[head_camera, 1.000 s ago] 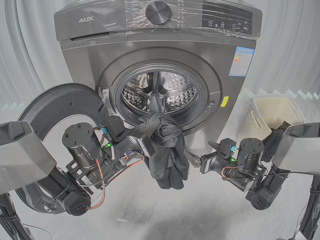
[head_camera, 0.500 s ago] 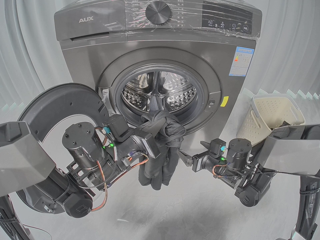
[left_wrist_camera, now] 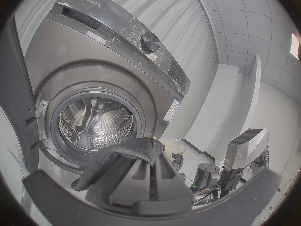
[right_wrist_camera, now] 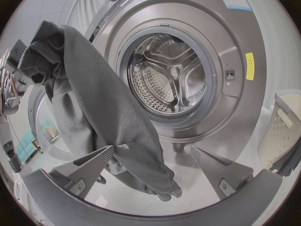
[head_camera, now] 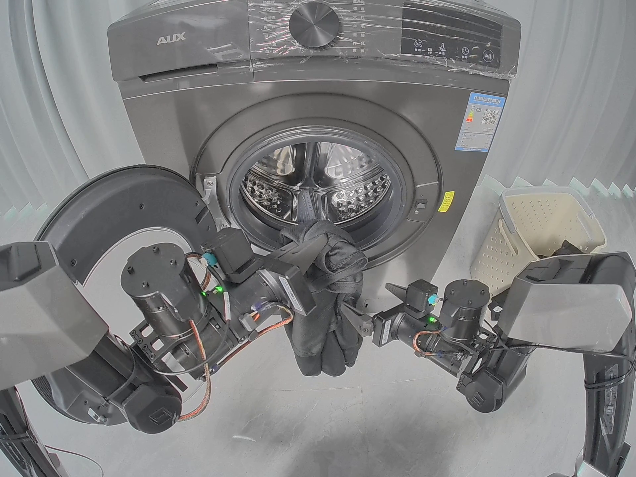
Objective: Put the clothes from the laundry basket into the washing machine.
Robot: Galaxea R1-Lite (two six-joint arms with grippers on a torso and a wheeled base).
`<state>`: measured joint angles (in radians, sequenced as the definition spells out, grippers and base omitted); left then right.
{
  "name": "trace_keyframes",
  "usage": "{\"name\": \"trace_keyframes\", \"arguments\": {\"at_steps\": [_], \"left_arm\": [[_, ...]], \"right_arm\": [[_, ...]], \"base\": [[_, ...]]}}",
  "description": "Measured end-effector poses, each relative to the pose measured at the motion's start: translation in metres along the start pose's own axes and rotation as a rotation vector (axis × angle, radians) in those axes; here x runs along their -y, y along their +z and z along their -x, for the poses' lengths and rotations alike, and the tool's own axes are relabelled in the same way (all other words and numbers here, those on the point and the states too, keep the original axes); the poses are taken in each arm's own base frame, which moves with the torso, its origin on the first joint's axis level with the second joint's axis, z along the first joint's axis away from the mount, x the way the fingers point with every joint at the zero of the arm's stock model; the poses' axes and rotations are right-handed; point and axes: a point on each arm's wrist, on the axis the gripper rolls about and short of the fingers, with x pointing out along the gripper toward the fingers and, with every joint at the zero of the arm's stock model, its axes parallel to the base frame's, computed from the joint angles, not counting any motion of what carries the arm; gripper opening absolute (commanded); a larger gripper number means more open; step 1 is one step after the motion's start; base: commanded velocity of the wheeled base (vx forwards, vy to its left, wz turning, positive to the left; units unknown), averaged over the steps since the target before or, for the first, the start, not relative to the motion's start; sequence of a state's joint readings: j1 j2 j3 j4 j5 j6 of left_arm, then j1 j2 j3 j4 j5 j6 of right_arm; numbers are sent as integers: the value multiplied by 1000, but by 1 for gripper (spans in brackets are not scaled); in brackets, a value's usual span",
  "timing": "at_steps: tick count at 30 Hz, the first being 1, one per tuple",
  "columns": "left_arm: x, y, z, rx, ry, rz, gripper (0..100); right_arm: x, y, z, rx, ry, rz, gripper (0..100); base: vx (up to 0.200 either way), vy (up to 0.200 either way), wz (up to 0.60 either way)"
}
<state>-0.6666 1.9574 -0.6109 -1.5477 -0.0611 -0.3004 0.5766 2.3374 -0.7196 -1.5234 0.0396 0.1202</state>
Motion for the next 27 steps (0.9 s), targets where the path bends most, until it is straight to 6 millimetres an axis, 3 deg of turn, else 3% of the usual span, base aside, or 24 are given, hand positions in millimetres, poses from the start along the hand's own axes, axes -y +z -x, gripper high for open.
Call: {"name": "trace_keyframes", "arguments": {"at_steps": [10,27], "left_arm": [[0,-1,0,-3,0,0,0],[0,-2,1,-8,0,-1,0]], "right_arm": [[-1,-11,15,-62,27,-5,100],[5,9,-21,88,23,6,100]], "base": [[0,0,0],[0,0,0]]}}
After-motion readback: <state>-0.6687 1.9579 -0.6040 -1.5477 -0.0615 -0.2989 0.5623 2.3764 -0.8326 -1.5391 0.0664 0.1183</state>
